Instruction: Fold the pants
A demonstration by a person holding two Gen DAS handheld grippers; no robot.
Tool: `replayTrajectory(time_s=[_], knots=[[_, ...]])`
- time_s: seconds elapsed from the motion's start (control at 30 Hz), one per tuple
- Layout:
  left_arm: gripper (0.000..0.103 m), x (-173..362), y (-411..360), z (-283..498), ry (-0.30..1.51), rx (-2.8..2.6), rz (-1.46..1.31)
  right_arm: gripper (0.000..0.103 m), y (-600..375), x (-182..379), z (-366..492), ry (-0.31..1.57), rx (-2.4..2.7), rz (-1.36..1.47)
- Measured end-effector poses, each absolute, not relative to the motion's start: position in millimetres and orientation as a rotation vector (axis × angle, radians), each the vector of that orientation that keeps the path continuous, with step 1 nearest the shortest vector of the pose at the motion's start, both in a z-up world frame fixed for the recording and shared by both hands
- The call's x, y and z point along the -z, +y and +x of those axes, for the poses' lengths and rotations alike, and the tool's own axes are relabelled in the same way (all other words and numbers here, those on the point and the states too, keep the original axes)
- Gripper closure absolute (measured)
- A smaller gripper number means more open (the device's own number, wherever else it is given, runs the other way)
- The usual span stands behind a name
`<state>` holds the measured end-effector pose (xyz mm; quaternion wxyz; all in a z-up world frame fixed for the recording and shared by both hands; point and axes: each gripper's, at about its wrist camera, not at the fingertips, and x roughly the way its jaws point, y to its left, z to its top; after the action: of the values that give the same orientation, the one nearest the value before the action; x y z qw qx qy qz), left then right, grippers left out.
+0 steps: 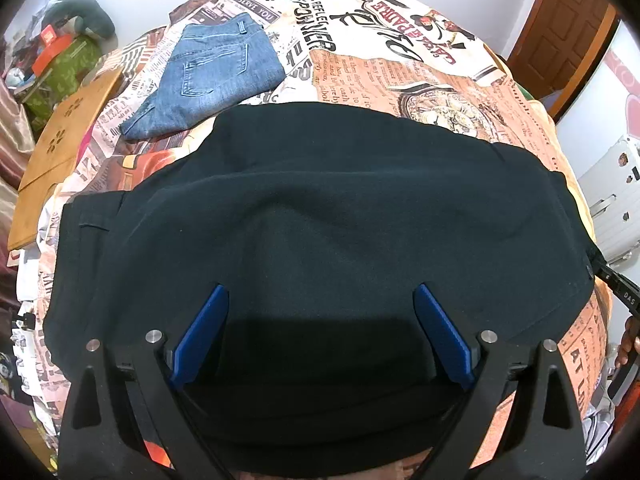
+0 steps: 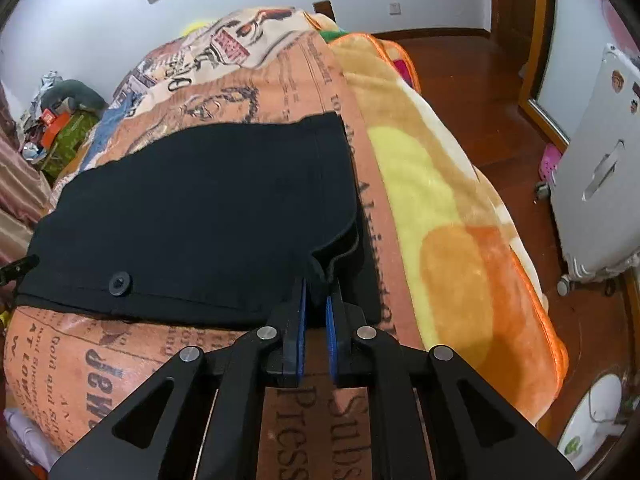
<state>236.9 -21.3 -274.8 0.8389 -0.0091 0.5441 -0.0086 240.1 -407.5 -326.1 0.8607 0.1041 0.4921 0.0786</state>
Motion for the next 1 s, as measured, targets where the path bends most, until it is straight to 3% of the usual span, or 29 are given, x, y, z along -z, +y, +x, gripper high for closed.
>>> replayTrajectory(time_s=[0.17, 0.67, 0.77, 1.0], knots=[[0.008, 270, -20, 238, 1.148, 0.040, -0.005, 0.068, -410, 313, 240, 1.025, -0.081, 0.150], [0.008, 202, 71, 238, 0.938, -0.107, -0.024, 0.061, -333, 224, 279, 0.824, -0.249, 0.049], [0.008, 200, 101, 237, 0.927, -0.167, -0.034, 0.049, -305, 213, 289, 0.786, -0.307, 0.039], [0.008, 221, 168, 234, 0.965, -0.268, -0.089, 0.048, -228, 207, 319, 0.778, -0.462, -0.037]])
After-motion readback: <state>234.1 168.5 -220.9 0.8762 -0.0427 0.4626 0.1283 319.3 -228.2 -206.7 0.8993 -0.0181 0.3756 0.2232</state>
